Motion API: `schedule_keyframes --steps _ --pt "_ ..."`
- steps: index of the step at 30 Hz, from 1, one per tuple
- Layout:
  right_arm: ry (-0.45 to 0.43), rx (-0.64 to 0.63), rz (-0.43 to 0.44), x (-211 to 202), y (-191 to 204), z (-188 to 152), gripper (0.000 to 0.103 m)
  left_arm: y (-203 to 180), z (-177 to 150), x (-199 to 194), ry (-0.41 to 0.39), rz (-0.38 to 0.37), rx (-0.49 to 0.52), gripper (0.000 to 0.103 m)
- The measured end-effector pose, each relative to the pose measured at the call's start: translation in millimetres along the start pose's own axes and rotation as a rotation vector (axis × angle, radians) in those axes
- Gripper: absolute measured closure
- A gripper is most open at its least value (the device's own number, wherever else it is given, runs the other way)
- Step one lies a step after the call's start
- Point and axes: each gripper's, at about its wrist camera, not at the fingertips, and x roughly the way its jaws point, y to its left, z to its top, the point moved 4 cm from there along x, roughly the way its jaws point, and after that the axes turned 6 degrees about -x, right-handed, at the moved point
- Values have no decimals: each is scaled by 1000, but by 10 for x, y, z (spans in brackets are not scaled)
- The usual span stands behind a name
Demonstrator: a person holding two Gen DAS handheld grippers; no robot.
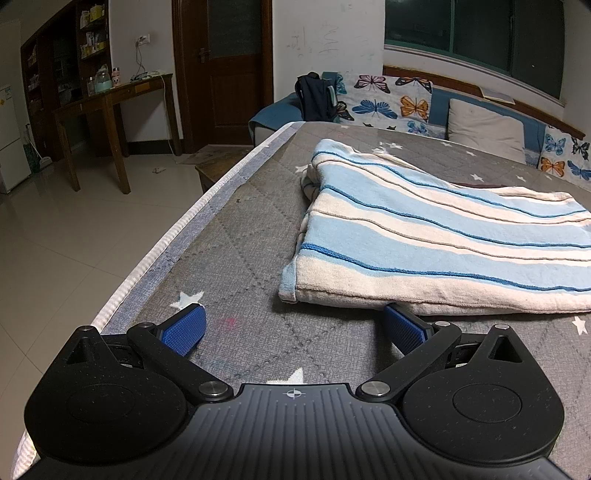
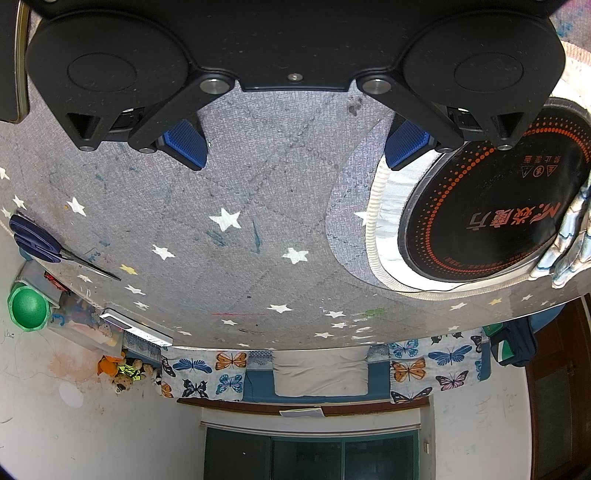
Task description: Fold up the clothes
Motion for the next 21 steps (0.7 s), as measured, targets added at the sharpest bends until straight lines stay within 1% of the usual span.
schedule_keyframes --steps 21 --pt "-1 -8 -9 -8 18 -2 0 3 2 3 0 0 0 0"
